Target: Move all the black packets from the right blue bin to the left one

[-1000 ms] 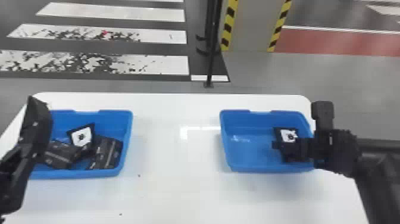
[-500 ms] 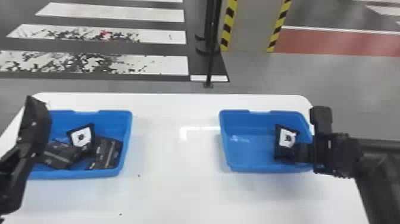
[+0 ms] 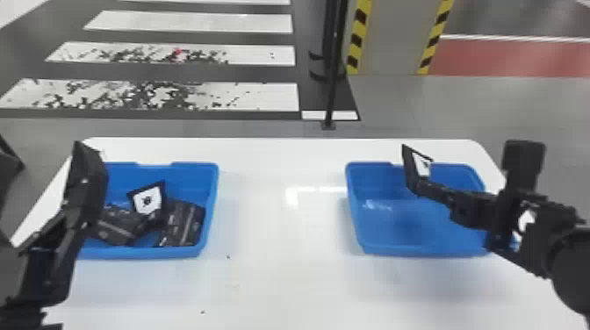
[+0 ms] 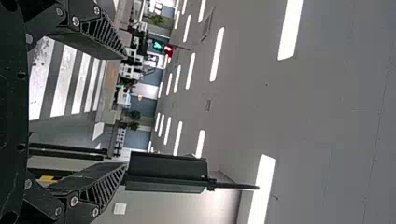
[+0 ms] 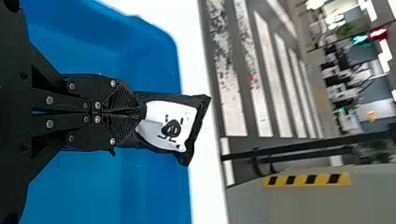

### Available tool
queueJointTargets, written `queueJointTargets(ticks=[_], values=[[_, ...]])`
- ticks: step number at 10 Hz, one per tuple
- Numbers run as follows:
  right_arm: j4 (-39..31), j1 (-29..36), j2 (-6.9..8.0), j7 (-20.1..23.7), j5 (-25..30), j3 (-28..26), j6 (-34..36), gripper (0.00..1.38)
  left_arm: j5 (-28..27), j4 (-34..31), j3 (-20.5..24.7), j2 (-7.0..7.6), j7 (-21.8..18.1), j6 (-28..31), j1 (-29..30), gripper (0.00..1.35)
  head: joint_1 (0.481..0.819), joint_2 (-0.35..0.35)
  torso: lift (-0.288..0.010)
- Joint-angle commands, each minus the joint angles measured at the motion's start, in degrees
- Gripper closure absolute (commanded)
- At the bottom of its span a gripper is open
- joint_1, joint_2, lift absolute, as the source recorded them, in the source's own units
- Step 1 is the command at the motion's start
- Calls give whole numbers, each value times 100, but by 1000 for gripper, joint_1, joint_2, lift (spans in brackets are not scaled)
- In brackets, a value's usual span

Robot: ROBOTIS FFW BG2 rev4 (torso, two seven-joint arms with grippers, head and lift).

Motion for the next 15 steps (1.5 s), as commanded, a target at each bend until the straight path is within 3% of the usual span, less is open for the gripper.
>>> queueJointTargets(ticks=[1, 2, 3, 5, 6, 8, 13, 15], values=[[-509, 190, 4, 99, -180, 14, -234, 1219, 0, 9, -32, 9, 0, -10, -11, 234, 695, -18, -140], [-832, 331, 4, 230, -306, 59, -375, 1219, 12, -5, -43, 9, 0, -24, -25, 234, 695, -5, -140], [-832, 317, -31, 617, -340, 196, -937, 1219, 12, -5, -66, 9, 0, -38, -39, 229, 695, 13, -140], [-762, 134, -180, 1294, -523, 756, -1809, 1219, 69, -5, -215, 44, 0, 117, -110, 226, 688, 62, -140], [-945, 106, -251, 1338, -706, 1190, -1921, 1219, 206, -5, -363, 114, -26, 342, -180, 226, 661, 98, -140], [-1128, 8, -400, 1338, -763, 1990, -2104, 1219, 446, -19, -443, 202, -519, 1045, -489, 226, 639, 166, -140], [-1226, -105, -585, 1188, -1037, 3179, -2273, 1219, 686, -47, -512, 290, -888, 2100, -827, 226, 665, 252, -140], [-1184, -189, -620, 1153, -1231, 3544, -2287, 1219, 686, -47, -512, 299, -914, 2226, -841, 226, 676, 280, -140]])
